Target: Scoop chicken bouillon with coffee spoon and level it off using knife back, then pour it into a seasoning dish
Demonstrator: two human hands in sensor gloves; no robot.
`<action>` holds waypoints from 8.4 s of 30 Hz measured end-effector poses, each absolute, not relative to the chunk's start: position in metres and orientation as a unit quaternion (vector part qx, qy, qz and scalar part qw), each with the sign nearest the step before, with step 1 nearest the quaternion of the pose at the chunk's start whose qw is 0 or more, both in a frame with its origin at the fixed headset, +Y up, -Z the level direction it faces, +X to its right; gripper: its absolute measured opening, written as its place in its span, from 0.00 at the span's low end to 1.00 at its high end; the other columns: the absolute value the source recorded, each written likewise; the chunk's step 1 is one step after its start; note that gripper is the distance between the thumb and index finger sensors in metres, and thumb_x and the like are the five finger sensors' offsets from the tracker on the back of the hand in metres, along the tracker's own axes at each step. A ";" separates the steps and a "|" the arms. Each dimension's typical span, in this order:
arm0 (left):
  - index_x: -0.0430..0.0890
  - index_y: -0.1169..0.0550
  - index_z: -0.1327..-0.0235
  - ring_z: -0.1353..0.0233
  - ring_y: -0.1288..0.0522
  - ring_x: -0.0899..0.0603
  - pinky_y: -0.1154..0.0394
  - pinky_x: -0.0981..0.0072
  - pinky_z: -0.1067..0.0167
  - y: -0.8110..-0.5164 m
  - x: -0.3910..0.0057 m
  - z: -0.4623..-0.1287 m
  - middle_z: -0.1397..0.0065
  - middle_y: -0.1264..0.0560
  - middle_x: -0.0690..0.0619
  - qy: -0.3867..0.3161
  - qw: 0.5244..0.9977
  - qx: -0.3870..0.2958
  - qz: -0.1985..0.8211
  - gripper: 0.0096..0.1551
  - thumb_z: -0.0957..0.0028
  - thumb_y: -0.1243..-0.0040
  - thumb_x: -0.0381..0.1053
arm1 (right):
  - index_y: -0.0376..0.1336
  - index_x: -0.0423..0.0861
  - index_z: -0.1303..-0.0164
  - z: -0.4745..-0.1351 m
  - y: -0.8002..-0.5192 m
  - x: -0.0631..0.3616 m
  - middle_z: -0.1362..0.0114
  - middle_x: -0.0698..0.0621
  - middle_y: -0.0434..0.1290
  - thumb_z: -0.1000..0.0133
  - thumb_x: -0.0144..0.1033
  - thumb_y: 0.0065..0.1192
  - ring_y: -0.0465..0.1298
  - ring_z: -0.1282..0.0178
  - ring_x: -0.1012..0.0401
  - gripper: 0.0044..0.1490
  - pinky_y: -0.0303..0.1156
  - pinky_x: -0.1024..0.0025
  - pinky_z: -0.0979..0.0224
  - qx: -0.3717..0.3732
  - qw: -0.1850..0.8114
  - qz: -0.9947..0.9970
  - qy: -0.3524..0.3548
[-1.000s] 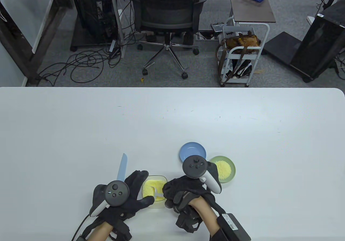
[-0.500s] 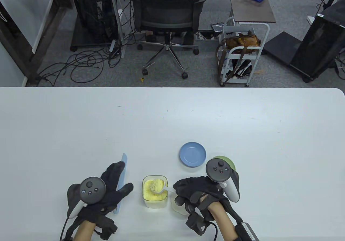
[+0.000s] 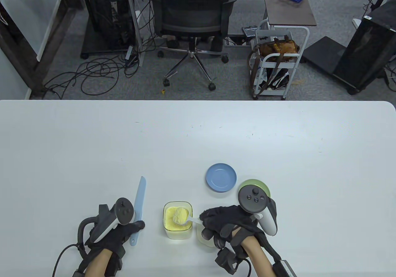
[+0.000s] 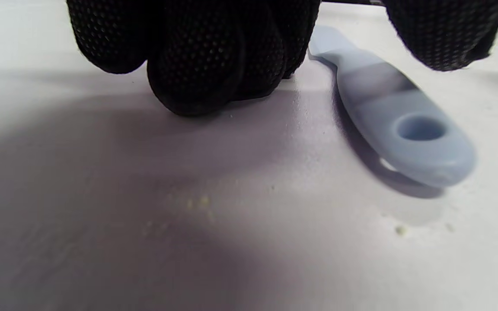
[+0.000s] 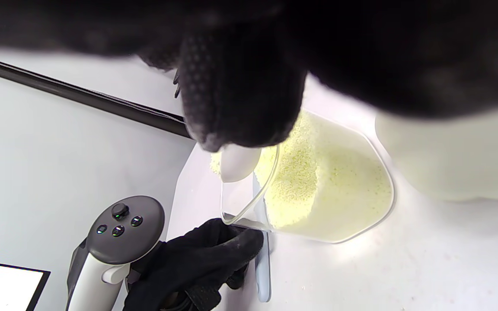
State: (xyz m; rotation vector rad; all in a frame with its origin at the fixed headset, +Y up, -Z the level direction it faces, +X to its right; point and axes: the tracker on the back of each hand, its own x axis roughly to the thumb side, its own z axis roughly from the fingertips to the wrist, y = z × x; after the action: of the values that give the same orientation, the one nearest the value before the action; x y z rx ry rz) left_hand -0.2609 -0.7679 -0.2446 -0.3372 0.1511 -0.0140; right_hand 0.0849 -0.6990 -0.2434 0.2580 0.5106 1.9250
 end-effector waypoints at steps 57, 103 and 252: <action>0.40 0.15 0.59 0.68 0.14 0.48 0.21 0.54 0.53 -0.716 -0.241 -0.223 0.66 0.14 0.46 -0.108 0.910 -0.208 0.343 0.27 0.58 0.28 0.60 | 0.69 0.27 0.55 -0.237 -0.694 0.083 0.70 0.32 0.82 0.54 0.27 0.66 0.79 0.93 0.74 0.24 0.83 0.67 0.79 0.103 0.542 0.810 0.200; 0.45 0.55 0.18 0.16 0.46 0.28 0.45 0.32 0.27 -0.748 -0.266 -0.229 0.15 0.55 0.30 0.056 0.985 -0.046 0.157 0.60 0.54 0.54 0.76 | 0.67 0.26 0.52 -0.233 -0.708 0.144 0.66 0.30 0.80 0.53 0.26 0.65 0.79 0.90 0.71 0.25 0.80 0.63 0.76 0.026 0.641 0.754 0.145; 0.41 0.18 0.57 0.66 0.14 0.48 0.21 0.58 0.59 -0.767 -0.252 -0.243 0.64 0.15 0.49 0.046 0.976 -0.205 0.064 0.29 0.58 0.29 0.62 | 0.66 0.25 0.54 -0.242 -0.708 0.088 0.72 0.33 0.81 0.52 0.27 0.60 0.77 0.97 0.72 0.25 0.83 0.63 0.74 0.086 0.550 0.806 0.198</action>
State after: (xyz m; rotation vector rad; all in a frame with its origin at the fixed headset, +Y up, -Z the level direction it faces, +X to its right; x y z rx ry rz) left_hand -0.2518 -0.7669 -0.2433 -0.4127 0.0928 0.1291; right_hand 0.0877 -0.7083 -0.2415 0.2029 0.4698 1.9087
